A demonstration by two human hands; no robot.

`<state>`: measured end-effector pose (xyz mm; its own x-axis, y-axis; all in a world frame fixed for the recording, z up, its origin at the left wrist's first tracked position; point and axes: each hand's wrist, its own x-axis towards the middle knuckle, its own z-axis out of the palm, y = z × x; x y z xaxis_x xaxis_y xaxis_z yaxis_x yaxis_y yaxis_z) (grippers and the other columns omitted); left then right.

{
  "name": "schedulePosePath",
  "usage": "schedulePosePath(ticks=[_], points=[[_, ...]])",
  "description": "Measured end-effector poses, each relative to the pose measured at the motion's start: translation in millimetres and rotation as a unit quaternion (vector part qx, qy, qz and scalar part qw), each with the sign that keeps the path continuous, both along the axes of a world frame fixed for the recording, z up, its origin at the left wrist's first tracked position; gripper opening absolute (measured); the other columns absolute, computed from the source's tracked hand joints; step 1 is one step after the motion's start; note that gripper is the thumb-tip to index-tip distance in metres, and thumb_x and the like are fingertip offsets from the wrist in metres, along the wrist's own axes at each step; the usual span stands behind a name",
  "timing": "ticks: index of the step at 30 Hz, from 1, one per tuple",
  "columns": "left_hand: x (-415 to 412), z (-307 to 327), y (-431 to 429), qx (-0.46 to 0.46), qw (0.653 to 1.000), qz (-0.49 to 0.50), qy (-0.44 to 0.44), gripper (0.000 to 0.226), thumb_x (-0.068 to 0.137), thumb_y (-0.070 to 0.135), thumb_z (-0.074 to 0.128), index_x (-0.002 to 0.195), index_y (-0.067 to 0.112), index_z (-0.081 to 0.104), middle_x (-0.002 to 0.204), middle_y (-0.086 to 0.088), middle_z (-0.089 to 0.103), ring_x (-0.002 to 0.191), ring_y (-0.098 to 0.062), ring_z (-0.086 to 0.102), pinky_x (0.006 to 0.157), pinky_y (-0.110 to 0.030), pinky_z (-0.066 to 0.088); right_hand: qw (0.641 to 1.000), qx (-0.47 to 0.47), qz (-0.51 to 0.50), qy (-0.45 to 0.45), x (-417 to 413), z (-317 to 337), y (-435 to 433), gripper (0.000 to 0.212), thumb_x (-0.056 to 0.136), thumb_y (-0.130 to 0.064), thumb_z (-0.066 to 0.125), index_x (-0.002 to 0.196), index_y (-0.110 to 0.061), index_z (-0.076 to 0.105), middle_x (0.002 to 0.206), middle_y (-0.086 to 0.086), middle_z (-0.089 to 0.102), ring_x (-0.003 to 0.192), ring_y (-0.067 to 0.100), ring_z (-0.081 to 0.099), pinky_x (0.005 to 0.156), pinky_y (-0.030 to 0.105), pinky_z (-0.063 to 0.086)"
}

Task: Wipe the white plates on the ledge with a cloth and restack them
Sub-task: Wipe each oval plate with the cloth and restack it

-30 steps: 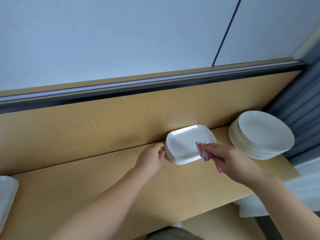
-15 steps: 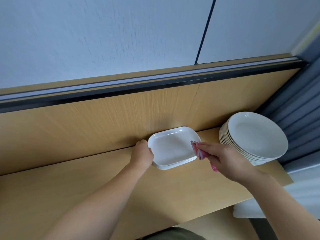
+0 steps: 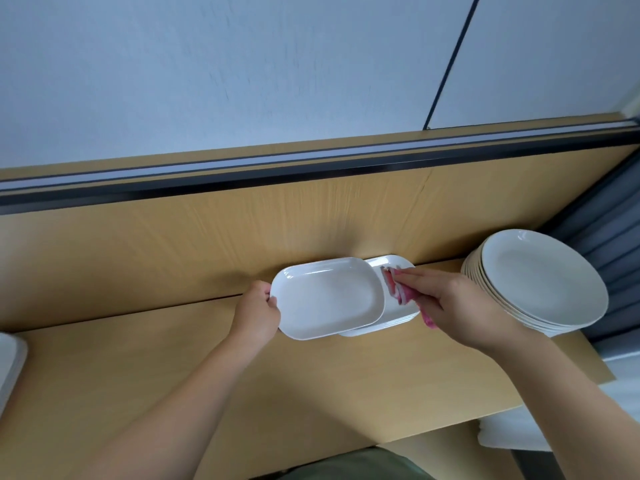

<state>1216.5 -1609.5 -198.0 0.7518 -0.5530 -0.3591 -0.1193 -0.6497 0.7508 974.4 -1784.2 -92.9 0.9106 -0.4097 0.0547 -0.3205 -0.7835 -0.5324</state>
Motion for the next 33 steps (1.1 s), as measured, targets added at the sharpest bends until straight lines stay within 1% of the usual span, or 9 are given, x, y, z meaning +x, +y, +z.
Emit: schedulePosePath(ticks=[3, 7, 11, 15, 18, 21, 26, 31, 33], points=[[10, 3, 31, -0.007, 1.000, 0.015, 0.004, 0.015, 0.099, 0.011, 0.039, 0.105, 0.020, 0.049, 0.096, 0.003, 0.061, 0.078, -0.025, 0.067, 0.072, -0.040, 0.055, 1.000, 0.011, 0.016, 0.001, 18, -1, 17, 0.033, 0.087, 0.015, 0.053, 0.112, 0.001, 0.068, 0.080, -0.046, 0.053, 0.076, -0.021, 0.052, 0.074, -0.003, 0.034], [27, -2, 72, 0.002, 0.999, 0.034, -0.005, 0.018, 0.099, 0.010, 0.039, 0.104, 0.023, 0.050, 0.094, 0.011, 0.058, 0.074, -0.022, 0.067, 0.067, -0.034, 0.052, 0.999, 0.027, 0.037, -0.003, 46, -8, 46, 0.041, 0.088, 0.014, 0.048, 0.121, -0.002, 0.066, 0.084, -0.047, 0.052, 0.081, -0.021, 0.052, 0.075, -0.004, 0.032], [43, -16, 114, 0.031, 0.999, 0.044, 0.003, 0.019, 0.098, 0.011, 0.040, 0.102, 0.025, 0.051, 0.095, 0.007, 0.060, 0.077, -0.024, 0.067, 0.070, -0.039, 0.056, 0.998, 0.049, 0.047, -0.015, 72, -17, 79, 0.042, 0.087, -0.006, 0.045, 0.125, -0.007, 0.065, 0.081, -0.046, 0.054, 0.079, -0.029, 0.048, 0.075, -0.005, 0.032], [52, -30, 151, 0.058, 0.998, 0.037, 0.006, 0.019, 0.096, 0.010, 0.041, 0.092, 0.025, 0.054, 0.092, 0.003, 0.062, 0.080, -0.025, 0.064, 0.073, -0.041, 0.054, 0.997, 0.034, 0.070, -0.007, 94, -25, 108, 0.024, 0.090, 0.005, 0.054, 0.108, 0.000, 0.070, 0.087, -0.029, 0.054, 0.075, -0.020, 0.053, 0.072, -0.001, 0.036], [56, -39, 168, 0.067, 0.997, 0.032, 0.013, 0.019, 0.095, 0.009, 0.042, 0.091, 0.023, 0.055, 0.090, 0.001, 0.063, 0.081, -0.026, 0.063, 0.074, -0.042, 0.054, 0.996, 0.022, 0.089, -0.006, 108, -32, 126, 0.026, 0.091, 0.008, 0.057, 0.108, -0.006, 0.070, 0.088, -0.014, 0.062, 0.073, -0.020, 0.051, 0.072, 0.002, 0.039], [59, -45, 176, 0.069, 0.997, 0.021, 0.022, 0.018, 0.095, 0.009, 0.042, 0.092, 0.020, 0.056, 0.090, -0.001, 0.063, 0.080, -0.027, 0.064, 0.072, -0.041, 0.053, 0.996, 0.024, 0.090, 0.006, 119, -37, 141, 0.028, 0.093, 0.003, 0.056, 0.113, -0.011, 0.070, 0.091, -0.014, 0.063, 0.076, -0.024, 0.049, 0.072, 0.005, 0.039], [63, -51, 180, 0.062, 0.997, 0.014, 0.039, 0.019, 0.094, 0.011, 0.041, 0.092, 0.020, 0.057, 0.088, -0.001, 0.064, 0.080, -0.027, 0.064, 0.072, -0.043, 0.055, 0.996, 0.031, 0.084, 0.022, 129, -36, 158, 0.018, 0.098, 0.000, 0.051, 0.090, -0.004, 0.067, 0.084, -0.009, 0.059, 0.072, -0.017, 0.051, 0.071, 0.003, 0.036], [65, -49, 181, 0.073, 0.997, -0.002, 0.028, 0.021, 0.092, 0.011, 0.044, 0.089, 0.019, 0.063, 0.079, -0.001, 0.066, 0.074, -0.025, 0.066, 0.068, -0.039, 0.053, 0.993, 0.014, 0.108, 0.033, 140, -56, 157, 0.023, 0.102, -0.017, 0.044, 0.092, -0.017, 0.064, 0.091, -0.018, 0.059, 0.096, -0.006, 0.057, 0.083, 0.024, 0.050], [67, -48, 180, 0.090, 0.996, -0.026, 0.010, 0.019, 0.090, 0.013, 0.045, 0.088, 0.016, 0.064, 0.079, -0.002, 0.067, 0.077, -0.028, 0.066, 0.071, -0.042, 0.053, 0.992, 0.004, 0.119, 0.051, 149, -62, 156, 0.021, 0.101, -0.013, 0.045, 0.095, -0.018, 0.064, 0.094, -0.017, 0.058, 0.100, 0.001, 0.059, 0.082, 0.020, 0.049]])
